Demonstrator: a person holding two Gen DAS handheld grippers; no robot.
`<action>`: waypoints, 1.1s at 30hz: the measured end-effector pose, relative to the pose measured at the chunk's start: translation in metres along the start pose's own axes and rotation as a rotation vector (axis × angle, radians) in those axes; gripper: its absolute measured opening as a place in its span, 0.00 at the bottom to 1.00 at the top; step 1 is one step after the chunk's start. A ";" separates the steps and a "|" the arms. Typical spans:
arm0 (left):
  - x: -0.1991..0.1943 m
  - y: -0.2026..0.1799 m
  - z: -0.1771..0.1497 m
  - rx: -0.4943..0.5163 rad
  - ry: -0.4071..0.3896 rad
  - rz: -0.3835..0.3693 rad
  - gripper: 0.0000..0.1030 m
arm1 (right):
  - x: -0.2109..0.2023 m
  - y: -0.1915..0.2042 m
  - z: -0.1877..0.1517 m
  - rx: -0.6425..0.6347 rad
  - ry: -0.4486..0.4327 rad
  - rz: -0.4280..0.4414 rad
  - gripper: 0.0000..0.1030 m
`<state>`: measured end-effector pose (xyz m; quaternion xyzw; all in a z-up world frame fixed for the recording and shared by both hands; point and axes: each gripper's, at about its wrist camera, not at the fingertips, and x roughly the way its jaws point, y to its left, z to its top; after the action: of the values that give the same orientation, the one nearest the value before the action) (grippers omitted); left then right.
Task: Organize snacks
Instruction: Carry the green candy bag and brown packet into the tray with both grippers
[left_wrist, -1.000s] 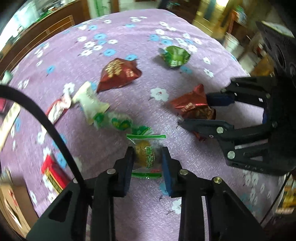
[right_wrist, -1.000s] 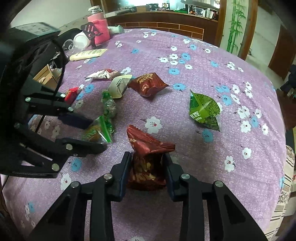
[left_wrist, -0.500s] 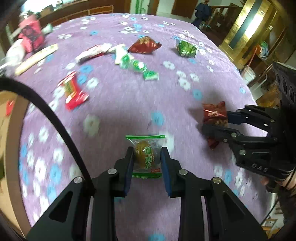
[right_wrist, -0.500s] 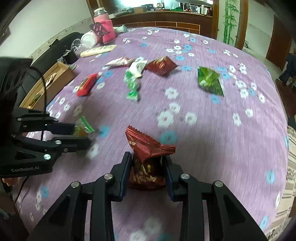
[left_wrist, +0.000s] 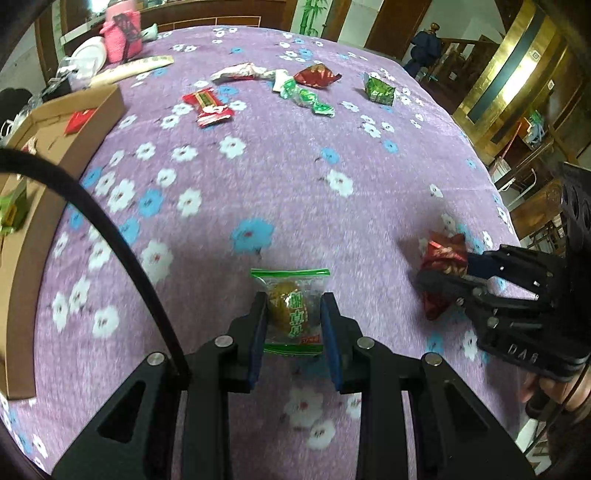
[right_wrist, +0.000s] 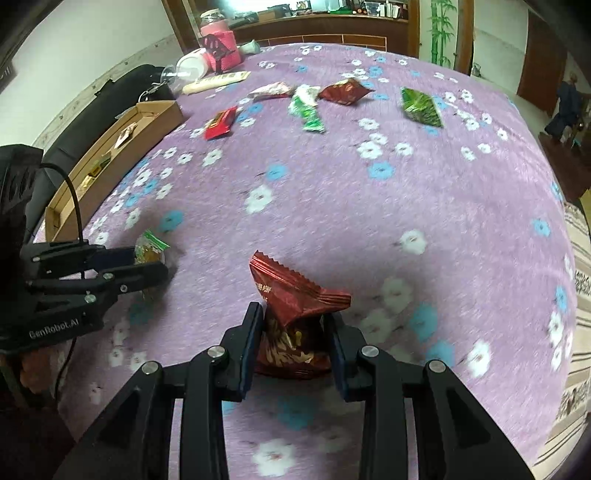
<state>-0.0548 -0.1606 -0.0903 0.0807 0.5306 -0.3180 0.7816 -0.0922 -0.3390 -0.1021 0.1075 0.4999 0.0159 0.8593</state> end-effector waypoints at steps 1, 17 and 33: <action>-0.002 0.002 -0.002 -0.001 0.002 0.000 0.29 | 0.002 0.008 -0.001 -0.006 0.004 0.003 0.32; -0.031 0.053 -0.032 -0.063 0.013 0.000 0.29 | 0.024 0.103 0.009 -0.084 0.048 0.107 0.32; -0.099 0.151 -0.009 -0.259 -0.146 0.097 0.30 | 0.028 0.193 0.083 -0.221 -0.031 0.205 0.32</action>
<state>0.0030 0.0027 -0.0386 -0.0186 0.5043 -0.2136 0.8365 0.0091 -0.1610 -0.0481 0.0631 0.4682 0.1567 0.8673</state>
